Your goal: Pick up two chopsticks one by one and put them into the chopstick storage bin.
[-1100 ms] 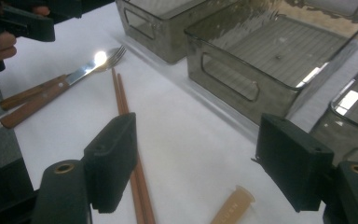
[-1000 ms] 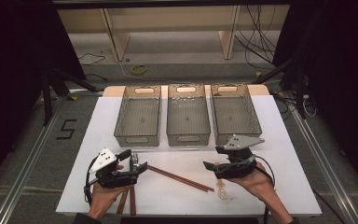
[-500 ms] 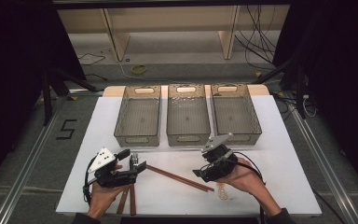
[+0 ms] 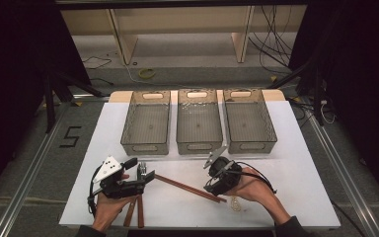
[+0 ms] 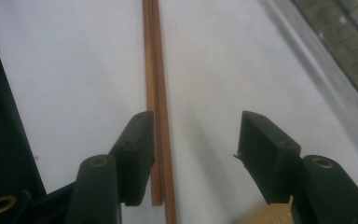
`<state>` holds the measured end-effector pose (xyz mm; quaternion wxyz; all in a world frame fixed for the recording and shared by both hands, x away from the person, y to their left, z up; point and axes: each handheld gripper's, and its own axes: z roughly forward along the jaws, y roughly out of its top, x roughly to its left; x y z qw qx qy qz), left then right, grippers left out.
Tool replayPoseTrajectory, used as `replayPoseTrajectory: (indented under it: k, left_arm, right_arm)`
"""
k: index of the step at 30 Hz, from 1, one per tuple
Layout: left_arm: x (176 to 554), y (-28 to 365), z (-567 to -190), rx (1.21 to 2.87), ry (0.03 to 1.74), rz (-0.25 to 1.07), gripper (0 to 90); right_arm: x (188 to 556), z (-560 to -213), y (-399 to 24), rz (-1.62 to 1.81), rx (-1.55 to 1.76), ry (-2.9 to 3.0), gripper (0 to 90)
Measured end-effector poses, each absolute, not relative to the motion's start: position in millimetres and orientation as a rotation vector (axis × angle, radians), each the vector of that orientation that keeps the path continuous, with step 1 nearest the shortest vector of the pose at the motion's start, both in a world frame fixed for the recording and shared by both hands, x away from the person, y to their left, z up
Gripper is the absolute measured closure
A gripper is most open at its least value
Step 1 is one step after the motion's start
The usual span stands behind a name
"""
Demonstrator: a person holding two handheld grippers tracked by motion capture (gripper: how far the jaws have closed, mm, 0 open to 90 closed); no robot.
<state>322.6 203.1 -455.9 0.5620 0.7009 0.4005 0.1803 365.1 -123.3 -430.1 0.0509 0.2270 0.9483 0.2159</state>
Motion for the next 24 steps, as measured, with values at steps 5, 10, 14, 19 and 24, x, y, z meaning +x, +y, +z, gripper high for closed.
replayPoseTrajectory:
  k: [5,10,14,19,24]
  left_arm:
    - [322.6,203.1,-455.9,1.651,0.943,0.425,15.2]
    - [322.8,203.1,-456.0,1.651,0.943,0.424,15.2]
    - [322.7,203.1,-455.9,1.652,0.943,0.424,15.2]
    - [323.0,203.2,-456.1,1.654,0.943,0.422,15.2]
    - [322.9,203.4,-456.0,1.652,0.945,0.421,15.2]
  right_arm:
    - [366.9,-437.0,-119.9,0.58,0.67,2.933,53.7]
    - [368.7,-442.3,-117.6,0.538,0.663,2.964,58.5]
    - [370.6,-446.1,-116.2,0.52,0.667,2.989,61.9]
    - [371.4,-449.4,-114.1,0.498,0.654,3.016,65.6]
    - [372.4,-452.7,-111.9,0.487,0.661,3.033,68.8]
